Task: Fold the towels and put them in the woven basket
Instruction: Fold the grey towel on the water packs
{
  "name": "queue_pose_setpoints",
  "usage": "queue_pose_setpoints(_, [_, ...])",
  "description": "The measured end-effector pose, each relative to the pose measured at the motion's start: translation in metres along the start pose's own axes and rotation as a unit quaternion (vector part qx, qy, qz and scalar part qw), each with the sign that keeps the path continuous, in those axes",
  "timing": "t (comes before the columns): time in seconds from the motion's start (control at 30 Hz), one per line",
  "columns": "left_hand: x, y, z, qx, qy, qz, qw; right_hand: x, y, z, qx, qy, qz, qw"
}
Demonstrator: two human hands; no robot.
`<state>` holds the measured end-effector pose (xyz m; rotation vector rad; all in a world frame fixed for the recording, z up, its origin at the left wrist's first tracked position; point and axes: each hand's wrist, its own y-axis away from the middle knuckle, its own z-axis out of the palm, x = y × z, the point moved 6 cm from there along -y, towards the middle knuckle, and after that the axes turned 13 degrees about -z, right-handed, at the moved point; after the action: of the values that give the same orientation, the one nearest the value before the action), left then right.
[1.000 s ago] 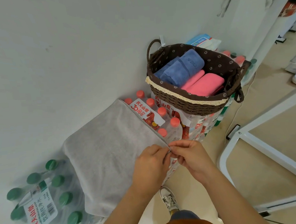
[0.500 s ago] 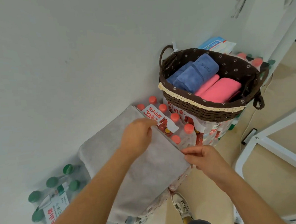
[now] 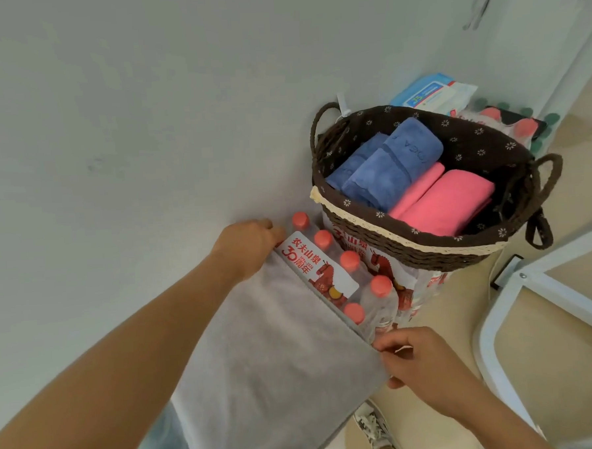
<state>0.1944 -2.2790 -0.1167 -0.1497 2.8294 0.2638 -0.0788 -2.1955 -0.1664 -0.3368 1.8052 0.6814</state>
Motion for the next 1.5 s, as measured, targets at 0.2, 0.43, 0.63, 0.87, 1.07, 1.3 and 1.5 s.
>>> queue_pose_setpoints(0.2, [-0.013, -0.003, 0.002, -0.024, 0.063, -0.002, 0.998, 0.0, -0.007, -0.011, 0.068, 0.066, -0.016, 0.995])
queue_pose_setpoints(0.43, [-0.075, 0.078, -0.048, 0.134, 0.148, -0.074, 0.977, -0.058, -0.022, -0.036, 0.05, 0.295, -0.131, 0.945])
queue_pose_setpoints(0.63, [-0.128, 0.193, -0.103, 0.247, 0.161, -0.159, 0.942, -0.175, -0.036, -0.039, 0.081, 0.402, -0.261, 0.874])
queue_pose_setpoints(0.87, [-0.188, 0.247, -0.151, 0.349, 0.198, -0.315, 0.86, -0.317, -0.093, -0.015, 0.141, 0.377, -0.411, 0.818])
queue_pose_setpoints(1.07, [-0.179, 0.288, -0.183, 0.473, 0.175, -0.288, 0.814, -0.36, -0.068, -0.025, 0.192, 0.299, -0.516, 0.779])
queue_pose_setpoints(1.3, [-0.081, 0.317, -0.058, 0.325, 0.171, -0.215, 0.905, -0.191, -0.019, -0.027, 0.048, 0.368, -0.447, 0.814])
queue_pose_setpoints(1.5, [-0.012, 0.324, 0.044, 0.131, 0.263, -0.19, 0.937, -0.075, 0.0, -0.017, -0.031, 0.442, -0.377, 0.813])
